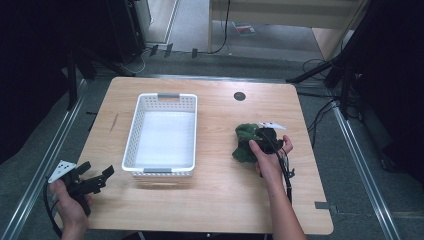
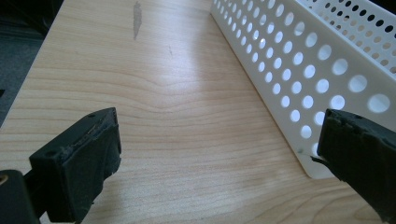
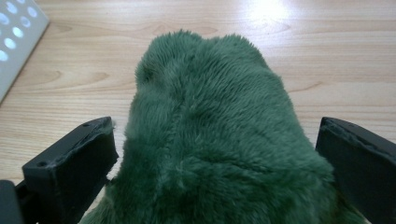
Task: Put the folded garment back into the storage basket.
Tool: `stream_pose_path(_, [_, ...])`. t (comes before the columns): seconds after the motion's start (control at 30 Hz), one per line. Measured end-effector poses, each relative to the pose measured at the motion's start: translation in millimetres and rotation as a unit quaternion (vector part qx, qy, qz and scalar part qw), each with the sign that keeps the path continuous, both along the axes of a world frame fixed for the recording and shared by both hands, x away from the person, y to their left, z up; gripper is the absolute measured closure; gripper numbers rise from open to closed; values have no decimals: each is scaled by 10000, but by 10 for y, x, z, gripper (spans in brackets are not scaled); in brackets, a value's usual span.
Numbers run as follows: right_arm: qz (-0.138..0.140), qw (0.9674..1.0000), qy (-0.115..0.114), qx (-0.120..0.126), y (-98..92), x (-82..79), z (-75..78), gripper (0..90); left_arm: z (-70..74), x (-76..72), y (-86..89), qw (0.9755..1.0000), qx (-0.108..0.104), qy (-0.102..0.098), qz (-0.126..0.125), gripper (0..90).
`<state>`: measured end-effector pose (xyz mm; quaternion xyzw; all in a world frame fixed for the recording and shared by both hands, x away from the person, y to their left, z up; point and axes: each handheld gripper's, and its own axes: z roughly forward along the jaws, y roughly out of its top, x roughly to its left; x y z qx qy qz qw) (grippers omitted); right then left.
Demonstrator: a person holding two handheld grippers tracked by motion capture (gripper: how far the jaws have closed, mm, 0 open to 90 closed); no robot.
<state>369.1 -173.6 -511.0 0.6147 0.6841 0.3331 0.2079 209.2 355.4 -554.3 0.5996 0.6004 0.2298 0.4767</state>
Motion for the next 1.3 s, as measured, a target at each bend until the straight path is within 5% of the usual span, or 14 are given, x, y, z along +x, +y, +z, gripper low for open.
stream_pose_path(0.57, [-99,9998,180,7,-18,9,-269,0,1,0,-3,10000,15,3,-3,6])
stream_pose_path(0.83, [-62,10000,44,13,-22,-27,-338,0,2,1,-7,10000,35,11,1,6])
stream_pose_path(1.3, [-314,9982,-298,-412,88,-72,-394,115,3,0,-7,10000,34,14,-4,5])
